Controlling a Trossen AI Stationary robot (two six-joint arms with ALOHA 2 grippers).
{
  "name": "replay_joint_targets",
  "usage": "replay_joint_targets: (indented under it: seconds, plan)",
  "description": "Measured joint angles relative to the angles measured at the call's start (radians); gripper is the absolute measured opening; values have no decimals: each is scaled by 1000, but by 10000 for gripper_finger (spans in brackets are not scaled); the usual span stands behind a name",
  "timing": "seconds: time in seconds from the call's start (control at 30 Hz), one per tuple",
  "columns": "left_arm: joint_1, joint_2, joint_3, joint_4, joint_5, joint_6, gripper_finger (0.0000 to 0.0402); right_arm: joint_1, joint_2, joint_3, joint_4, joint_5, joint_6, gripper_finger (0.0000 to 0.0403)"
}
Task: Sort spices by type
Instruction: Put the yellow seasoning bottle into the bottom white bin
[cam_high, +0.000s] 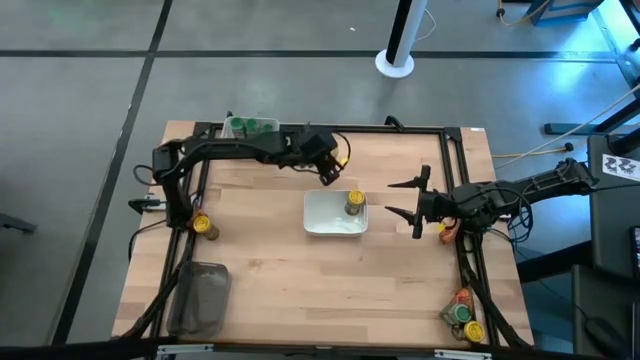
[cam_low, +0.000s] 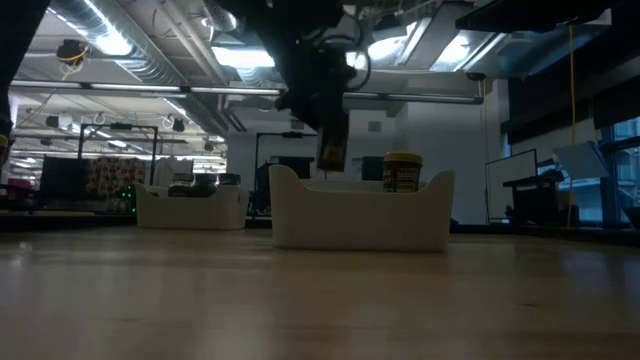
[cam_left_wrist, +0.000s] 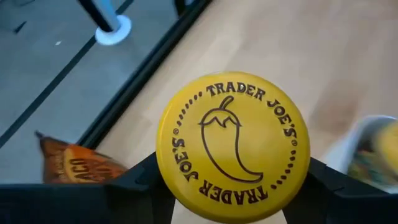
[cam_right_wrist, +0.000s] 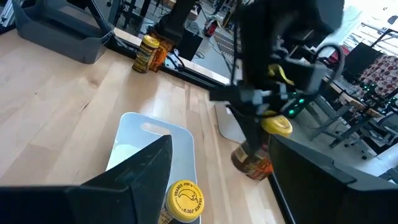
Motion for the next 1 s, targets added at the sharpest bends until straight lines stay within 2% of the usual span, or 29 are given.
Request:
replay_joint_targets:
  seconds: [0.53,0.77,1.0]
  plan:
    - [-238,-20,0,-22,12,23,205,0,0,0,2,0,0,264]
    - [-288,-14,-1,-13,12,-16,205,0,0,0,3,0,1,264]
    - [-297,3,-75,66,12,-33,205,0,0,0,5,0,13,264]
